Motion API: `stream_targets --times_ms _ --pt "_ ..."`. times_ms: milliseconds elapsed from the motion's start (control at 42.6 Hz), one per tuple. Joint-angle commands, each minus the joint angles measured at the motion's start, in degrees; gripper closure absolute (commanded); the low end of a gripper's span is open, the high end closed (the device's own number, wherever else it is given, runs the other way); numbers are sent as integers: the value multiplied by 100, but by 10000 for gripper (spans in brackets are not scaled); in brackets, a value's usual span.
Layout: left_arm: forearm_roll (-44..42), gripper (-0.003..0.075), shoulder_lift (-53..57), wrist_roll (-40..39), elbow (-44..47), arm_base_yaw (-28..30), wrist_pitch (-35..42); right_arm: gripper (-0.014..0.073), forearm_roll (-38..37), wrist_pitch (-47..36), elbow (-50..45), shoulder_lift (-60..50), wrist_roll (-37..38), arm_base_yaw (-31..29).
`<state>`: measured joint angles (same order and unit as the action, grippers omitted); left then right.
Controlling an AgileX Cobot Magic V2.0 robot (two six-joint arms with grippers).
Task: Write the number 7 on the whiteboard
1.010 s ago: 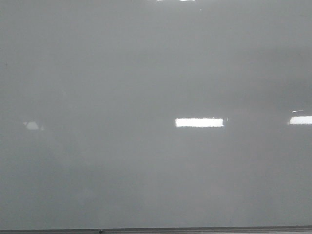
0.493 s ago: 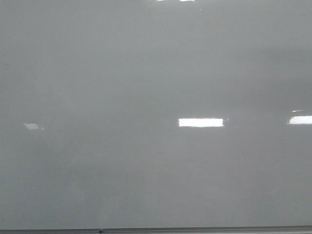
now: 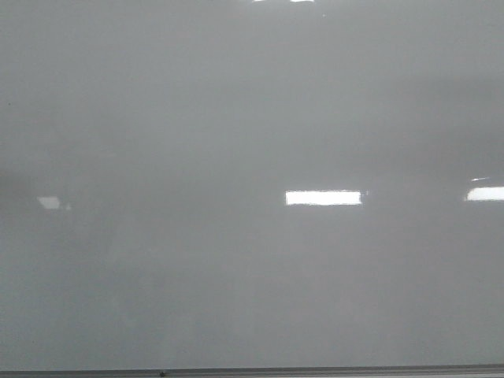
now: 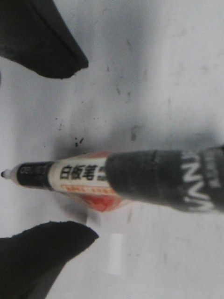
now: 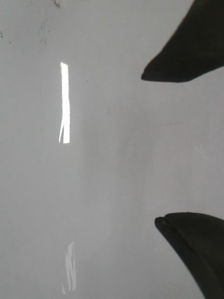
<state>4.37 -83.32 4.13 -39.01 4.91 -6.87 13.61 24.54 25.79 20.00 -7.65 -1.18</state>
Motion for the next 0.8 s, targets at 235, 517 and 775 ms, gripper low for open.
stream_targets --times_ms 235,517,775 --pt "153 339 -25 -74 -169 -147 626 0 49 -448 213 88 -21 2" --pt "168 596 -25 -74 -169 -310 649 0 49 -448 213 88 -21 2" --pt "168 740 148 -74 -274 -310 -172 0 49 -469 213 88 -21 2"
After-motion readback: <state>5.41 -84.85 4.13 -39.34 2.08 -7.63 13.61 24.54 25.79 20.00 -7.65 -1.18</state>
